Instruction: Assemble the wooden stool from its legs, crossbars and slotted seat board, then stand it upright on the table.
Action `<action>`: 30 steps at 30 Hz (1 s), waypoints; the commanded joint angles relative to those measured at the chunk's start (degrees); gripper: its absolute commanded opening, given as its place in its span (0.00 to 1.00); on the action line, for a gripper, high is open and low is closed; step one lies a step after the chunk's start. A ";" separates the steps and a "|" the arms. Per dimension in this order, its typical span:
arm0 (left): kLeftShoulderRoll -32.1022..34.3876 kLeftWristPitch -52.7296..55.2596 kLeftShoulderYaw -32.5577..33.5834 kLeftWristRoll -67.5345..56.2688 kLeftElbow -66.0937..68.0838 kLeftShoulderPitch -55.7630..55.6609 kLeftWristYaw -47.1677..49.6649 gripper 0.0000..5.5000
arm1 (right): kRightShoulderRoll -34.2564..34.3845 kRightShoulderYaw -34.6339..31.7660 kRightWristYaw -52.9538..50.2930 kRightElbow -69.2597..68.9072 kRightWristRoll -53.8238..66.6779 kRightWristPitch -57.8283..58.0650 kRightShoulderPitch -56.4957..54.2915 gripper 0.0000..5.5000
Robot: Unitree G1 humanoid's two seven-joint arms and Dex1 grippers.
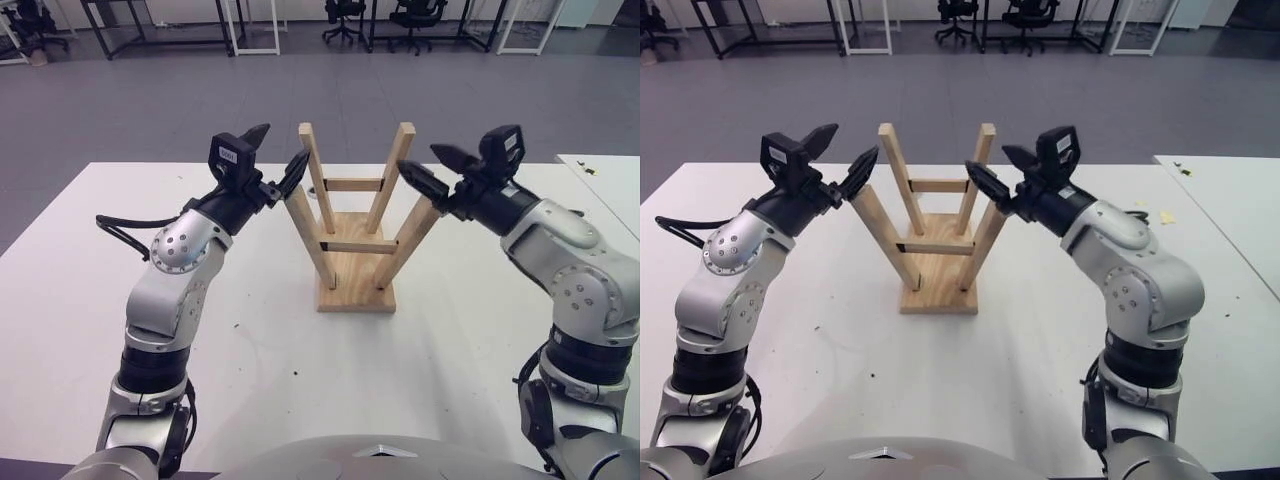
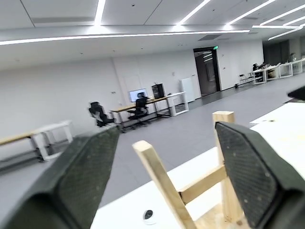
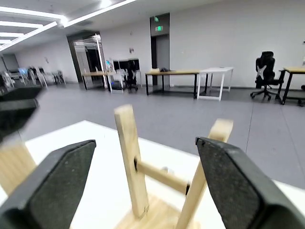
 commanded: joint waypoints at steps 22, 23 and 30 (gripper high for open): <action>5.46 -9.68 1.16 17.48 18.37 30.31 -7.96 0.67 | -13.96 8.34 -0.82 21.54 -31.13 -28.03 6.60 0.71; 4.93 -9.20 0.29 18.19 19.58 29.05 -7.53 0.67 | -12.82 9.87 -1.55 24.71 -32.93 -29.65 7.77 0.71; 3.30 -6.78 -8.93 23.68 33.24 17.89 -9.63 0.67 | 3.03 25.90 6.19 73.75 -43.57 -53.99 -0.55 0.71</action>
